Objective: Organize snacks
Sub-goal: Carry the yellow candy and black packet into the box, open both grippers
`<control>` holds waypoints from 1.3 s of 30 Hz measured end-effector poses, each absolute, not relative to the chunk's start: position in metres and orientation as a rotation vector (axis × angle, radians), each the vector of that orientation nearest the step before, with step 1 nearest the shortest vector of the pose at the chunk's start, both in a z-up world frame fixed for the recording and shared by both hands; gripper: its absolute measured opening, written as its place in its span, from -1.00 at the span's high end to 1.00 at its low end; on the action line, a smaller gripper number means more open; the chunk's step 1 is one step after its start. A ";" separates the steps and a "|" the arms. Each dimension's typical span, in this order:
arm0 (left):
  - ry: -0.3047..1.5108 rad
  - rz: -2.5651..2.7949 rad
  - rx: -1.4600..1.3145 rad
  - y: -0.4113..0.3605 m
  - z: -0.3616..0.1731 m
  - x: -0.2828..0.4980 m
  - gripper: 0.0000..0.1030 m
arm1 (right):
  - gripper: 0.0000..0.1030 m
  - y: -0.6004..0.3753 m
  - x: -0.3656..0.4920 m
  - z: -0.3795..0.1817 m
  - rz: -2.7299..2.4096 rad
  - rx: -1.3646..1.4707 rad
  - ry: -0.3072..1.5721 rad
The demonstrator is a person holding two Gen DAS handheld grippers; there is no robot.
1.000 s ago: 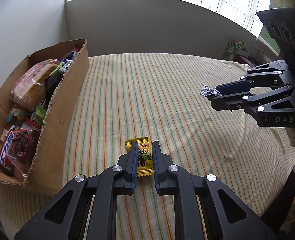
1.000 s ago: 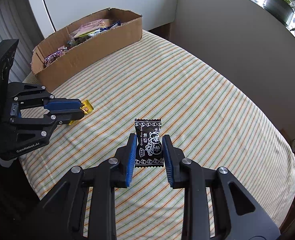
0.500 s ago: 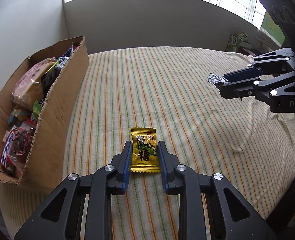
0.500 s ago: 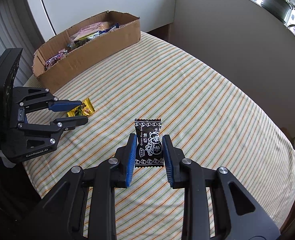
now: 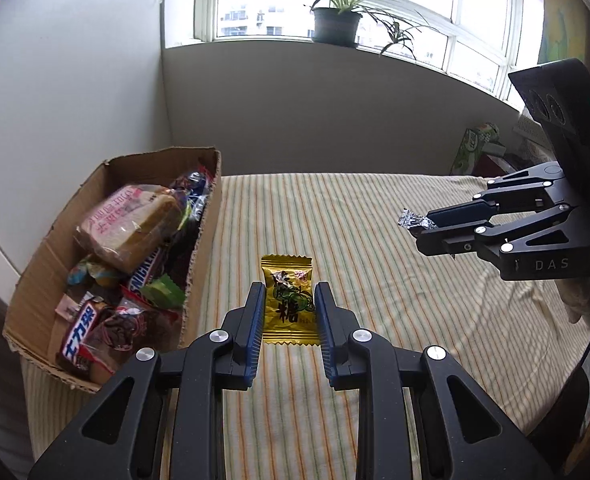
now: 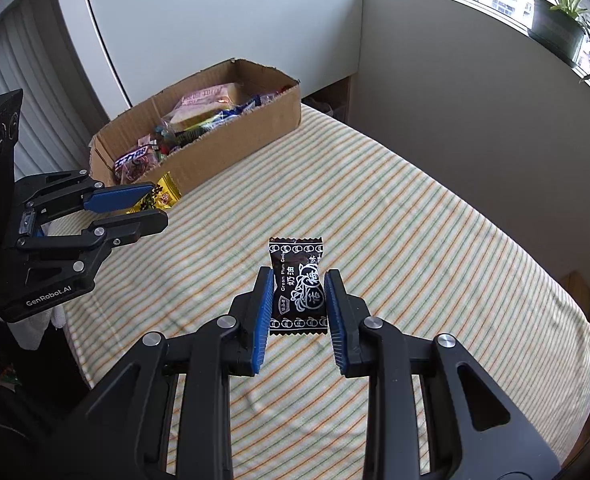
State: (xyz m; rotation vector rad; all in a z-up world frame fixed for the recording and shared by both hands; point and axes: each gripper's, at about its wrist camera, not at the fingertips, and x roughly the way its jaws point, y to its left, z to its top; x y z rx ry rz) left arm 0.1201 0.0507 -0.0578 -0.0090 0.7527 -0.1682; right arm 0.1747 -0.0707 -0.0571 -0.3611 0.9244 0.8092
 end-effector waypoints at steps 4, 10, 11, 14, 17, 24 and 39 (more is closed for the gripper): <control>0.718 -0.114 -0.037 0.075 -0.047 0.121 0.55 | 0.48 -0.046 0.181 -0.044 0.848 -0.341 0.896; 0.670 -0.041 -0.082 0.112 -0.040 0.115 0.55 | 0.48 0.001 0.181 -0.034 0.917 -0.327 0.862; 0.668 -0.029 -0.087 0.118 -0.039 0.116 0.55 | 0.48 0.009 0.180 -0.034 0.931 -0.328 0.861; 0.669 0.004 -0.095 0.132 -0.042 0.113 0.55 | 0.48 0.035 0.176 -0.037 0.969 -0.343 0.858; 0.673 0.036 -0.096 0.146 -0.046 0.112 0.55 | 0.48 0.059 0.173 -0.041 0.997 -0.360 0.861; 0.690 0.088 -0.122 0.173 -0.055 0.108 0.55 | 0.47 0.098 0.174 -0.052 1.033 -0.391 0.874; 0.689 0.117 -0.129 0.180 -0.058 0.106 0.52 | 0.39 0.110 0.176 -0.052 1.012 -0.408 0.863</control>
